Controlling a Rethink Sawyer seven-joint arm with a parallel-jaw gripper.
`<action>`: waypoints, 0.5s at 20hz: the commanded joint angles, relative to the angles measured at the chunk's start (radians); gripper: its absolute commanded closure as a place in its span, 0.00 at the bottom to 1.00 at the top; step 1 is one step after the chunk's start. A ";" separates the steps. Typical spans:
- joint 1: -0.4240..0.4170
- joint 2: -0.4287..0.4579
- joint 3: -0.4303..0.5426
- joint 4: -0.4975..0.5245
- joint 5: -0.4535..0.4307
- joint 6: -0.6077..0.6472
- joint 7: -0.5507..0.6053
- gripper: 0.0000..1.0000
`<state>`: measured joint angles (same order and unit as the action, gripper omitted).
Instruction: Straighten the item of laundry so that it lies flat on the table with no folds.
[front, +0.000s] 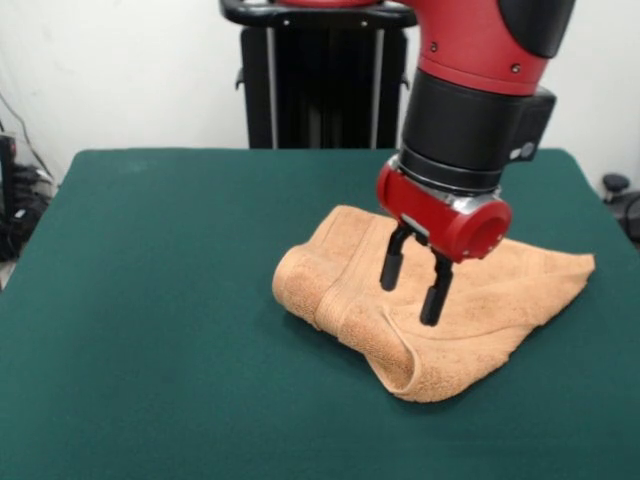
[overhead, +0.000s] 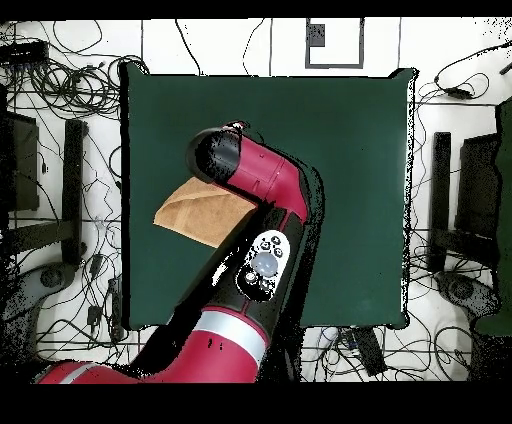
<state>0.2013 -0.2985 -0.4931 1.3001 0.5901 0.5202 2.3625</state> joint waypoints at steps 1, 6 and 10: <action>-0.040 -0.037 0.108 0.058 0.035 0.070 0.199 0.00; -0.056 -0.053 0.125 0.074 0.033 0.065 0.181 0.00; -0.064 -0.053 0.134 0.078 0.028 0.059 0.174 0.00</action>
<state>0.1433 -0.3254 -0.4922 1.3054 0.5901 0.5202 2.3625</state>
